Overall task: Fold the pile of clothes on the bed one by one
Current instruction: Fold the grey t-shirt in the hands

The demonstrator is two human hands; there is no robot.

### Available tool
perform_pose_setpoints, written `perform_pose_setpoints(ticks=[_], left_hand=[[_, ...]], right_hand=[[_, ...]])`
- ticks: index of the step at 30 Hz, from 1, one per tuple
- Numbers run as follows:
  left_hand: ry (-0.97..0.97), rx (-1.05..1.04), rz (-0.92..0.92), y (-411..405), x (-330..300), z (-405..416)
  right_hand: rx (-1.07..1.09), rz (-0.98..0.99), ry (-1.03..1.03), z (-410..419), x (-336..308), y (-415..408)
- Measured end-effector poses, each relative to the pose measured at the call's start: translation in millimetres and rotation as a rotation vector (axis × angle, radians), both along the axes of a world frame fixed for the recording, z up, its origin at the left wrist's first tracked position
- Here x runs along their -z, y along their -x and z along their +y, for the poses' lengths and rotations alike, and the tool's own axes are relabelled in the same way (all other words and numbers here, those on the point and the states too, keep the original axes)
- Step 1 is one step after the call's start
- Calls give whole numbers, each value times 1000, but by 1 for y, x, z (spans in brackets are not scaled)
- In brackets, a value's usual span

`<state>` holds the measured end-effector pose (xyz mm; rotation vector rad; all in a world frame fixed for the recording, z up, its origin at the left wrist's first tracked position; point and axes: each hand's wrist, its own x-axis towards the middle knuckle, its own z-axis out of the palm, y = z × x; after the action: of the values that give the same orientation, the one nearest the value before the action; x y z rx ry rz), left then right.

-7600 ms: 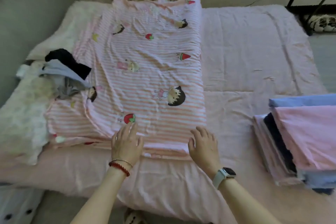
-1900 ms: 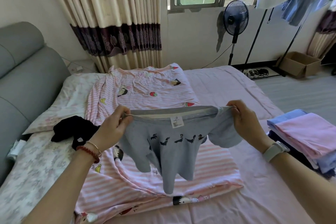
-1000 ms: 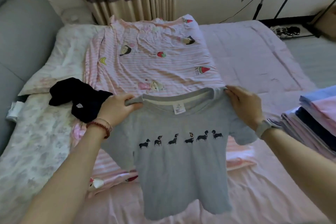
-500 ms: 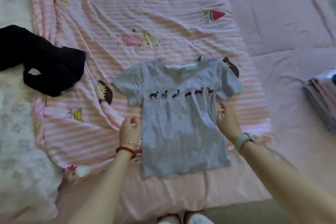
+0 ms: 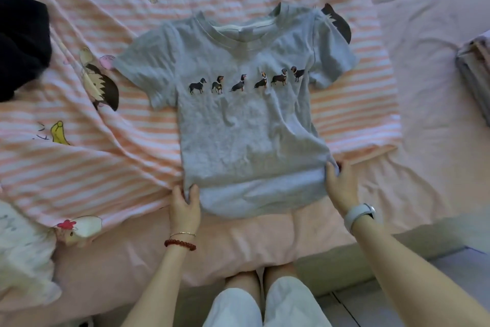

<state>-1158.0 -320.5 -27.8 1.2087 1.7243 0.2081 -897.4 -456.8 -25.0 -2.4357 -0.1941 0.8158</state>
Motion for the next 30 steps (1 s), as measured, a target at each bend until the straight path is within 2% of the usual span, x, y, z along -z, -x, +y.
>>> perform_pose_setpoints(ticks=[2, 3, 6, 8, 10, 12, 15, 19, 22, 27, 30], left_hand=[[-55, 36, 48, 8, -5, -9], [-54, 65, 126, 14, -5, -13], [43, 222, 406, 28, -1, -16], [-55, 289, 513, 27, 0, -6], [-265, 349, 540, 15, -5, 6], [-458, 439, 506, -9, -13, 21], [-598, 614, 416, -54, -13, 44], [-630, 890, 414, -122, 1, 71], [-667, 1018, 406, -167, 6, 87], [-632, 1210, 398, -223, 9, 94], [-557, 1258, 476, -241, 17, 89]], right_hand=[[-13, -122, 24, -13, -10, 8], [-55, -118, 65, -22, -10, 10], [-250, 94, 323, -48, 0, 9], [-291, 61, 412, -46, 4, 0], [-244, -34, 326, -28, 0, -12], [-211, -106, 153, 2, -8, -27], [-84, -102, -74, 53, -16, -55], [187, -42, -276, 107, -12, -104], [340, 107, -398, 137, -10, -143], [189, 190, -412, 150, -8, -173], [152, 33, -472, 150, -13, -199]])
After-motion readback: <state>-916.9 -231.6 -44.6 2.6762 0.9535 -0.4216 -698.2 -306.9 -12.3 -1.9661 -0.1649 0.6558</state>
